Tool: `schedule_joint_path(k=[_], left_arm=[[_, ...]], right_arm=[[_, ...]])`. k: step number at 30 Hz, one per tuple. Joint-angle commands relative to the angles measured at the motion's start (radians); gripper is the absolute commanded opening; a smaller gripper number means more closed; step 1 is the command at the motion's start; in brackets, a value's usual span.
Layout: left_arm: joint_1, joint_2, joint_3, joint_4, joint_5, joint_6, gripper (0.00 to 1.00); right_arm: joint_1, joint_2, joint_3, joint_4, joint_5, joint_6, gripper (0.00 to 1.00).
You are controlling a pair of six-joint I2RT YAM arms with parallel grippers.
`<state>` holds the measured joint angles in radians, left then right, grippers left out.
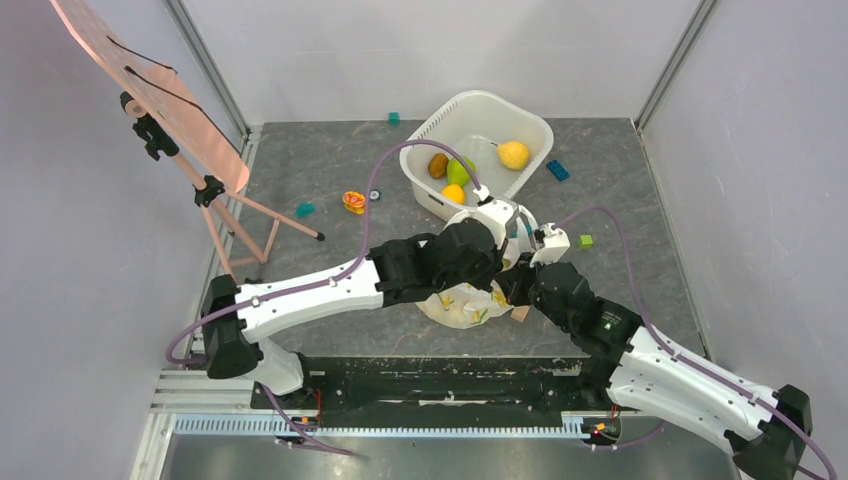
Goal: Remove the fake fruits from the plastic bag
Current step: Adjust the plastic bag at the center of the board.
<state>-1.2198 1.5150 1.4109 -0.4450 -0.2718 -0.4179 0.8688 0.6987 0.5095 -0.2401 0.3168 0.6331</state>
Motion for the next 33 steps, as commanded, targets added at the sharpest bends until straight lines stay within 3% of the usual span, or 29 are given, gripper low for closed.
schedule_joint_path(k=[1, 12, 22, 33], left_arm=[[-0.001, 0.02, -0.059, 0.067, -0.038, -0.08, 0.02], [0.001, 0.082, -0.191, 0.138, -0.113, -0.1, 0.02], [0.044, 0.028, -0.308, 0.231, -0.16, -0.118, 0.02], [0.09, 0.03, -0.319, 0.314, -0.168, -0.117, 0.02]], right_arm=[[0.001, -0.013, -0.019, 0.03, 0.035, 0.019, 0.0], [0.001, 0.052, -0.02, 0.049, 0.017, -0.012, 0.0], [0.001, 0.085, -0.041, 0.053, -0.001, -0.014, 0.0], [0.001, 0.133, -0.06, 0.142, -0.037, -0.002, 0.0]])
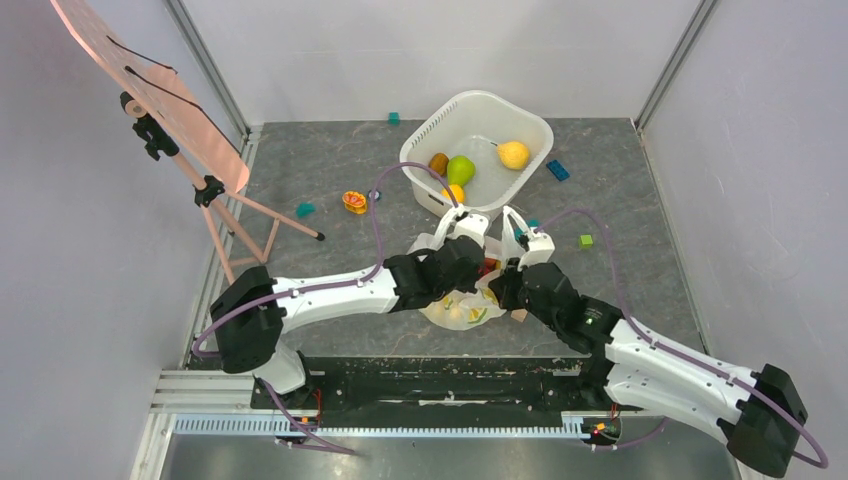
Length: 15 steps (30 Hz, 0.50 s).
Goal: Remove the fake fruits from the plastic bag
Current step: Adjust the plastic bag at the center of the board.
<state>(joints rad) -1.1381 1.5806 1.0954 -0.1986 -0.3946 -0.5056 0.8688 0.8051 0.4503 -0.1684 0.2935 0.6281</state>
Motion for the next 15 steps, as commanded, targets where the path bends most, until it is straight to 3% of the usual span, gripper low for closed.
schedule_joint_path(k=[1, 15], left_arm=[[0.01, -0.034, -0.01, 0.066, -0.046, -0.032, 0.02], [0.012, -0.06, -0.1, 0.103, -0.061, -0.057, 0.02]], right_arm=[[0.001, 0.034, 0.002, 0.079, -0.015, 0.003, 0.0], [0.001, 0.236, 0.103, 0.151, 0.066, -0.02, 0.0]])
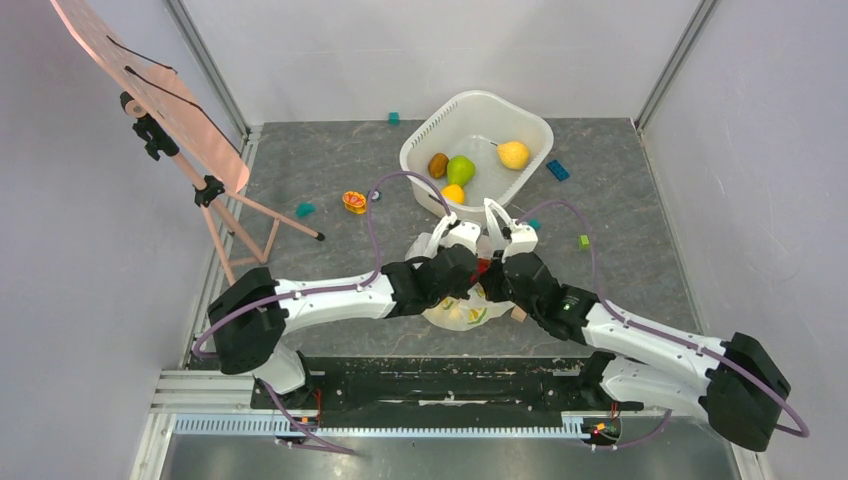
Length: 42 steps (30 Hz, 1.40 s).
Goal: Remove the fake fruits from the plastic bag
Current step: Adjust the plastic bag at the center of the board.
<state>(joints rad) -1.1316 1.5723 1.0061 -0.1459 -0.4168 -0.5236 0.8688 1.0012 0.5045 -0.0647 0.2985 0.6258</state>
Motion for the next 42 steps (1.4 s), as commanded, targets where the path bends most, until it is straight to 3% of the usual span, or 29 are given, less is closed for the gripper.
schedule_joint_path(k=[1, 10, 25, 35, 42], left_arm=[[0.006, -0.052, -0.015, 0.052, -0.039, -0.039, 0.02], [0.017, -0.102, -0.144, 0.025, -0.083, -0.053, 0.02], [0.015, -0.323, -0.45, 0.067, -0.07, -0.161, 0.02], [0.003, -0.456, -0.375, 0.035, 0.003, -0.098, 0.02], [0.003, -0.523, -0.294, 0.025, 0.041, -0.044, 0.02]], right_arm=[[0.002, 0.053, 0.047, 0.049, 0.078, -0.02, 0.0], [0.002, 0.024, -0.022, -0.101, 0.252, -0.02, 0.0], [0.001, -0.182, -0.217, -0.155, 0.184, 0.032, 0.0], [0.003, -0.318, -0.165, 0.048, -0.075, -0.102, 0.0], [0.004, -0.213, -0.108, 0.057, -0.071, -0.093, 0.0]])
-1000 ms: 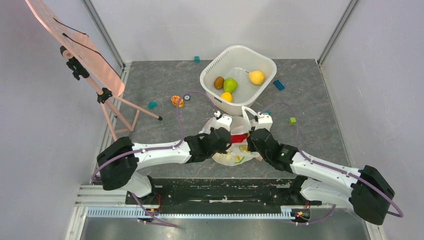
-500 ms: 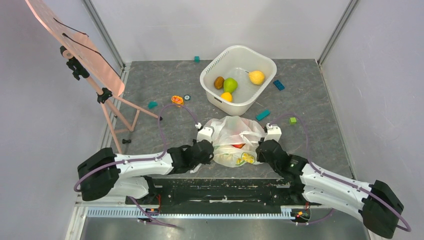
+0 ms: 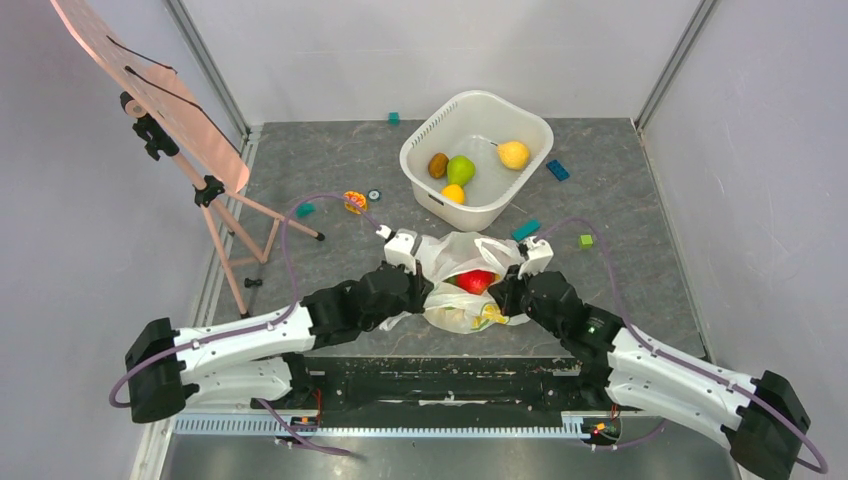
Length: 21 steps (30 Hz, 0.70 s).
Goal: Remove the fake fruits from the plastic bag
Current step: Adjust the plastic bag at the center of the board.
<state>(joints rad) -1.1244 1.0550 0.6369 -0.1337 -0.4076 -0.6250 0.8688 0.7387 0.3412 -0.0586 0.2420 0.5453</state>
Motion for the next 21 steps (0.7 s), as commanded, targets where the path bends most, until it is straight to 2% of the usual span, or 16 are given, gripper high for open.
schedule_joint_path(k=[1, 9, 21], left_arm=[[-0.005, 0.013, 0.086, 0.03, 0.058, 0.073, 0.02], [-0.011, 0.207, 0.185, 0.118, 0.195, 0.111, 0.02], [-0.02, 0.352, 0.166, 0.217, 0.143, 0.103, 0.02]], right_arm=[[0.004, 0.068, 0.062, 0.064, -0.008, -0.007, 0.0], [0.007, 0.194, 0.105, 0.109, -0.005, 0.002, 0.0], [0.086, 0.183, -0.041, 0.15, -0.087, 0.047, 0.0]])
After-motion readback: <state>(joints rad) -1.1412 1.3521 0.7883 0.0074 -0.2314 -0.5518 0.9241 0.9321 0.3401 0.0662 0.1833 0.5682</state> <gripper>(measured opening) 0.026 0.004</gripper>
